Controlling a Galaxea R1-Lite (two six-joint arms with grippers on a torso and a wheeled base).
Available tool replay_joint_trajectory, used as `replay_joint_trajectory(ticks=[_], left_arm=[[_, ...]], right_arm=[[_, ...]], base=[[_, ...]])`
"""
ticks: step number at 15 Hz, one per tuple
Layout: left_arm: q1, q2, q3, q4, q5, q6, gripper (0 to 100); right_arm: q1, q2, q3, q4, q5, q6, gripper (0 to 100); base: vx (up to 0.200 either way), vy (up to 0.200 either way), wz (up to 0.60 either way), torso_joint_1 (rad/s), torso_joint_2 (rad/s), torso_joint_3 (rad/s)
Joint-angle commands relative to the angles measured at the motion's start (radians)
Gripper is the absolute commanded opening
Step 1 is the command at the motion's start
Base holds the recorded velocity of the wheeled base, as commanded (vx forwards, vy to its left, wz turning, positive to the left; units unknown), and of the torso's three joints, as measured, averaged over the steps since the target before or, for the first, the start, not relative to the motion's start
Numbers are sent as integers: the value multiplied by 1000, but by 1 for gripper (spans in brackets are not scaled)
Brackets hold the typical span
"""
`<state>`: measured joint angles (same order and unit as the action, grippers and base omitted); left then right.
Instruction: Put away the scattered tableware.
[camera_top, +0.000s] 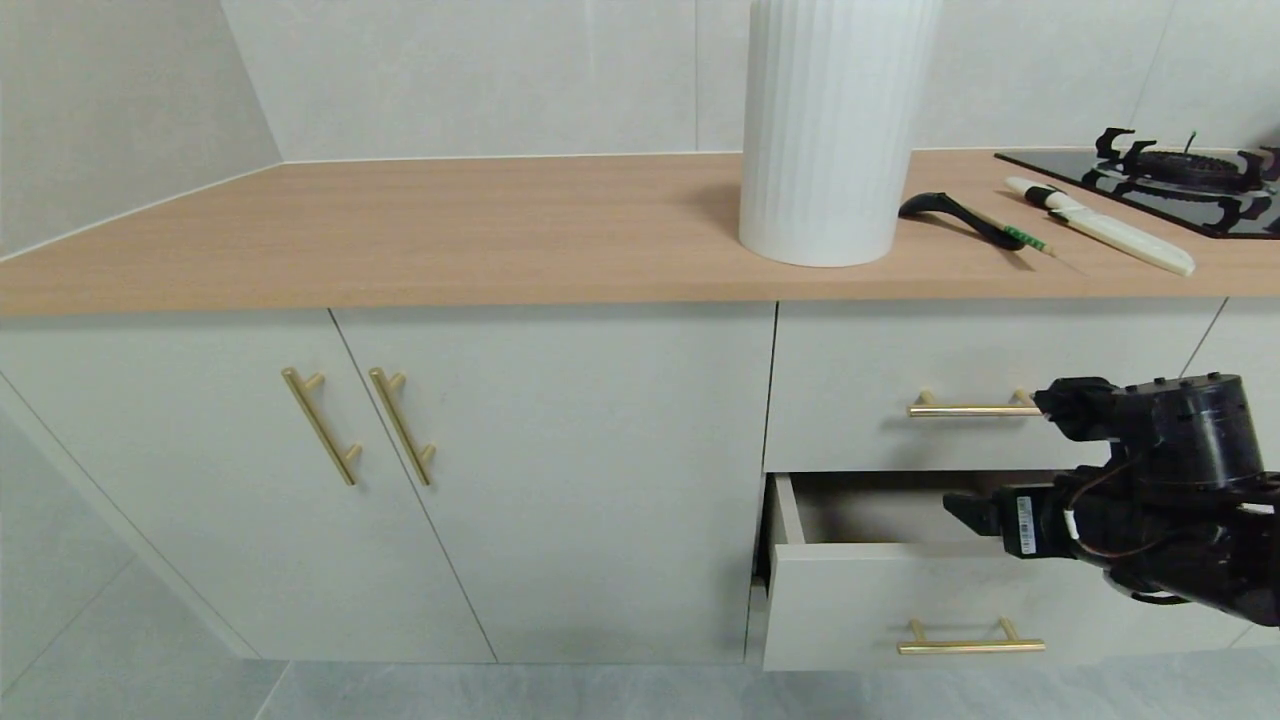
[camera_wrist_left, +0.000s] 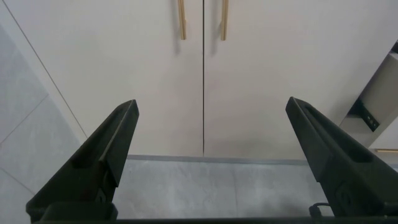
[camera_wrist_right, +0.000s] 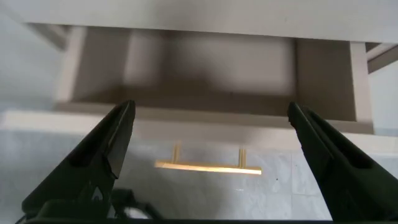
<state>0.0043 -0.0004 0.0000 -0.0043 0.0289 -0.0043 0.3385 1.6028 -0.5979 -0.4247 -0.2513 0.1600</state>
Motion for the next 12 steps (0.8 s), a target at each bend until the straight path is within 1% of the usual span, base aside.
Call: replay_joint_trajectory(ticks=[1,2,5,8,12], left_arm=[[0,0,0,0,0,0,100],[0,0,0,0,0,1,100],[0,0,0,0,0,0,100],[0,0,0,0,2,0,100],[0,0,0,0,2,1,100]], right_arm=[[-6,129,20,-59,-8,3,100],[-6,149,24,-77,-11,3,100],[-10,218,35,-194,-28,4,100],[-13,243,50,-267,-39,7,100],[-13,238,59,-272,-40,6,100]], base=[[0,0,0,0,0,0],[0,0,0,0,0,0],[0,0,0,0,0,0],[0,0,0,0,0,0],[0,0,0,0,0,0]])
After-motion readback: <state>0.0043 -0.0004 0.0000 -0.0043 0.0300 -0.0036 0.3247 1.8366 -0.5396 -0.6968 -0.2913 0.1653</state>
